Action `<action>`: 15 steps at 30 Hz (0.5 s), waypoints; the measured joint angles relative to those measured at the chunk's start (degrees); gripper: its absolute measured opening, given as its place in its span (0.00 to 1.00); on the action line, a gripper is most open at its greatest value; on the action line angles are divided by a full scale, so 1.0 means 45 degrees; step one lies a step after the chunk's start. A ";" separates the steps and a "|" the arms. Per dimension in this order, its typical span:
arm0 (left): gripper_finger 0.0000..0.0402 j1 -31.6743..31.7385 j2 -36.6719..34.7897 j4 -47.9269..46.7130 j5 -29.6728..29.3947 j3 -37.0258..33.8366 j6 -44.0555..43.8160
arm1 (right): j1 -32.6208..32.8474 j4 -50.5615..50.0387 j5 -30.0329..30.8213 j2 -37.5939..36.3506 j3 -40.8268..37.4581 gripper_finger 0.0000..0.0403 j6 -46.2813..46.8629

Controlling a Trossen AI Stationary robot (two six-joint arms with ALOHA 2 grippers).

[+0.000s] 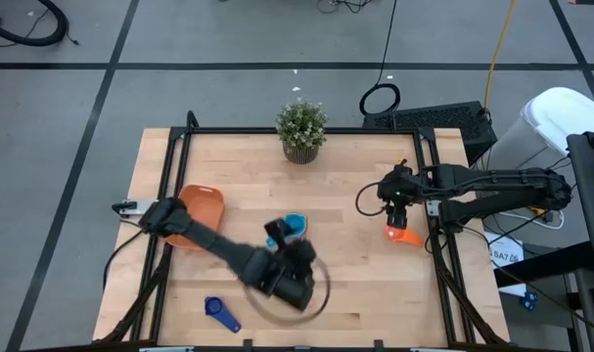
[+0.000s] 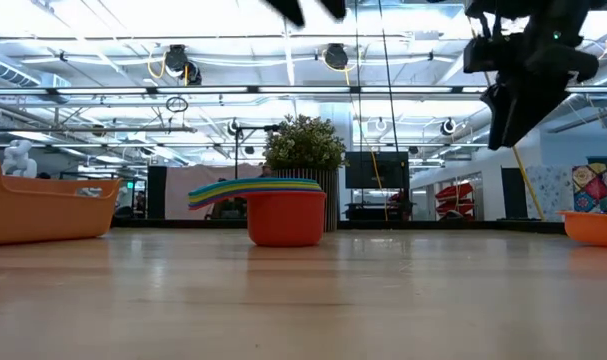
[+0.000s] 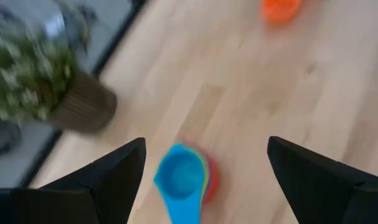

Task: Nest measuring cups in basket
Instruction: Stack the orange measuring cup on top of the light blue measuring cup

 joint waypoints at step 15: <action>0.85 -0.3115 0.0005 0.2831 -0.4297 -0.0150 0.0131 | 0.0005 -0.5426 -0.0065 0.3479 0.1260 0.53 -0.0210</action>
